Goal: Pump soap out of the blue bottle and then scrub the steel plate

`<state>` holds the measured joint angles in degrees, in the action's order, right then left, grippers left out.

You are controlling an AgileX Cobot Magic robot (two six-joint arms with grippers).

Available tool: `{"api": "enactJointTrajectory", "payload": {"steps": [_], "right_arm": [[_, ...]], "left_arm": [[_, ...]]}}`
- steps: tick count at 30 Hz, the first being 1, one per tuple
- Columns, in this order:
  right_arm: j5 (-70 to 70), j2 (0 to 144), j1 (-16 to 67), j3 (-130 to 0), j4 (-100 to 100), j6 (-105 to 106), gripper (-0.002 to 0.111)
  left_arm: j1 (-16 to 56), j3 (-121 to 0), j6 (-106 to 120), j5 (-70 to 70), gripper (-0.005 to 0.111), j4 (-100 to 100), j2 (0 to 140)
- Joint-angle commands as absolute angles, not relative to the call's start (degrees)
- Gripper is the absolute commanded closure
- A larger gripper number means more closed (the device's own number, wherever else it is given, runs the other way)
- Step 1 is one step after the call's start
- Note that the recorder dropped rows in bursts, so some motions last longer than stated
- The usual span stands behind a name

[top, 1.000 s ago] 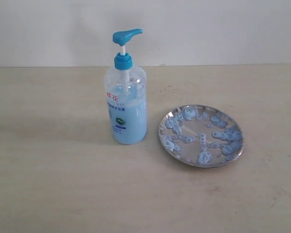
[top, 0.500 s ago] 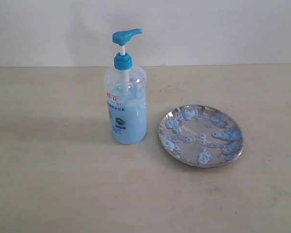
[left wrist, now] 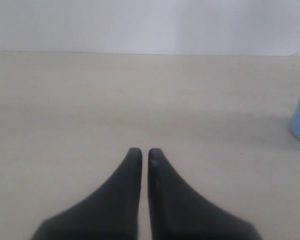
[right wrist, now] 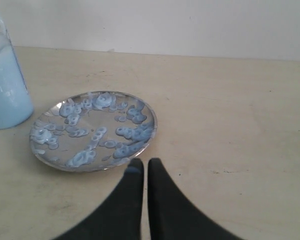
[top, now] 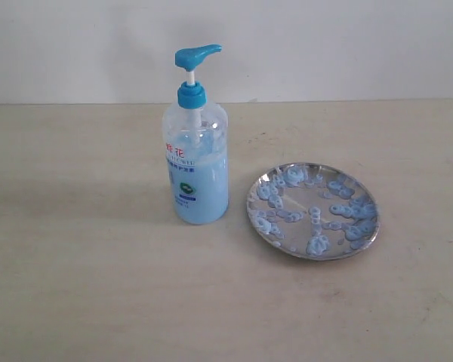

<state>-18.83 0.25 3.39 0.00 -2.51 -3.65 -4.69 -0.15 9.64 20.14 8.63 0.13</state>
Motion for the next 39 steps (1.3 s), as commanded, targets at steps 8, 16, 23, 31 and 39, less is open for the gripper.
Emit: {"api": "enactJointTrajectory", "payload": {"steps": [8,16,23,31,39], "right_arm": [[-18.4,0.0,2.9,0.0,-2.6,-3.9,0.108],[-18.4,0.0,2.9,0.0,-2.6,-3.9,0.108],[-18.4,0.0,2.9,0.0,-2.6,-3.9,0.108],[-18.4,0.0,2.9,0.0,-2.6,-3.9,0.108],[-18.4,0.0,3.8,0.0,-2.6,-3.9,0.108]], "left_arm": [[-4.9,0.0,10.1,19.9,0.103,9.2,0.0],[-4.9,0.0,10.1,19.9,0.103,9.2,0.0],[-4.9,0.0,10.1,19.9,0.103,9.2,0.0],[-4.8,0.0,10.1,19.9,0.103,9.2,0.0],[-1.2,0.0,10.1,19.9,0.103,9.2,0.0]]}}
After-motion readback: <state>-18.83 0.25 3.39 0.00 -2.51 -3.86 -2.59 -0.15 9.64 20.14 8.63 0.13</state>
